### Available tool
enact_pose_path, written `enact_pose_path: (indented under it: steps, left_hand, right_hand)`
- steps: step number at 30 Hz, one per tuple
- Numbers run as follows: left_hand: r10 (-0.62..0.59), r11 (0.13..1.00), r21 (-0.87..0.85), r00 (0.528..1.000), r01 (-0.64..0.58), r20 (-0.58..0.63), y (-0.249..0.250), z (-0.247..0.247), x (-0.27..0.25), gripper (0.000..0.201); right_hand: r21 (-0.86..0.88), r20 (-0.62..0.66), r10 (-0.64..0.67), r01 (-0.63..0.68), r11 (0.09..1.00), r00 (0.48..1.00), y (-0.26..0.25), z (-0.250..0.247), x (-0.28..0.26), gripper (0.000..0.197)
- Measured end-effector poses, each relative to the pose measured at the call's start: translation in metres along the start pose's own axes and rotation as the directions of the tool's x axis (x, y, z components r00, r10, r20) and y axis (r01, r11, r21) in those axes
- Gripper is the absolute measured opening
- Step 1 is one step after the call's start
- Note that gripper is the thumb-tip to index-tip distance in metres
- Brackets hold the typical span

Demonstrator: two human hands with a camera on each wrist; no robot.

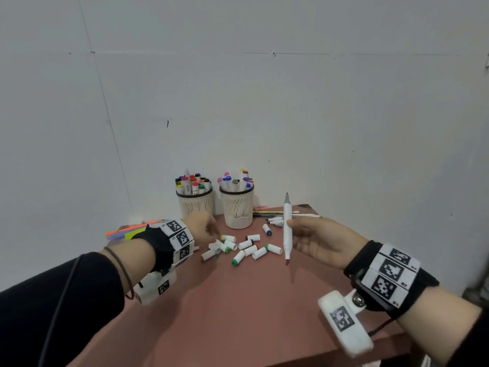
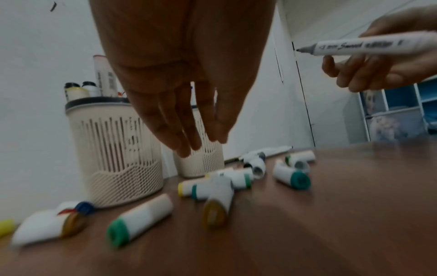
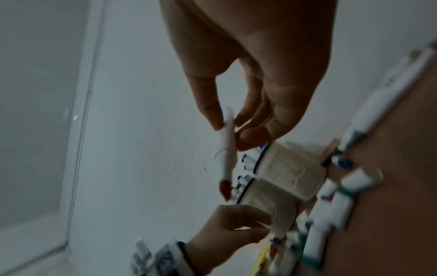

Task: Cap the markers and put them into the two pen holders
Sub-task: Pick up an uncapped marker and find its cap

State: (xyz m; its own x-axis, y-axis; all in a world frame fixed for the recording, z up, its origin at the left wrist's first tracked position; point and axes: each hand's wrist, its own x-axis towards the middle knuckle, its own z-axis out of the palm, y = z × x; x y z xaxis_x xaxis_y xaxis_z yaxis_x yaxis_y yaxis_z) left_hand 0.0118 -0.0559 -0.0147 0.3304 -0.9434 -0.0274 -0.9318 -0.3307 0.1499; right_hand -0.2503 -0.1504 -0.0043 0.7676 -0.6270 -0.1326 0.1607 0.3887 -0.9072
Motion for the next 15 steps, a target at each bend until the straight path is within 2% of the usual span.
enact_pose_path:
  steps: [6, 7, 11, 13, 15]
  left_hand:
    - [-0.026, 0.995, 0.096, 0.992, 0.014, 0.123, 0.002, 0.010, -0.010, 0.028]
    - [-0.024, 0.994, 0.106, 0.989, 0.009, 0.144, 0.002, 0.010, -0.009, 0.029]
    - [-0.027, 0.994, 0.112, 0.980, 0.005, 0.196, 0.005, 0.007, -0.009, 0.030]
    - [-0.036, 0.994, 0.111, 0.974, 0.011, 0.222, 0.007, 0.005, -0.009, 0.032]
    - [-0.036, 0.993, 0.118, 0.971, 0.008, 0.238, 0.009, 0.005, -0.009, 0.033]
  right_hand:
    - [0.248, -0.070, 0.078, -0.059, 0.967, 0.994, 0.038, 0.005, -0.009, 0.012]
    - [0.284, -0.073, 0.092, -0.067, 0.956, 0.993, 0.044, 0.007, -0.011, 0.015]
    - [0.379, -0.067, 0.112, -0.078, 0.922, 0.992, 0.068, 0.011, -0.014, 0.049]
    - [0.407, -0.044, 0.109, -0.082, 0.910, 0.993, 0.078, 0.013, -0.014, 0.044]
    - [0.423, -0.026, 0.098, -0.078, 0.903, 0.995, 0.083, 0.015, -0.015, 0.026]
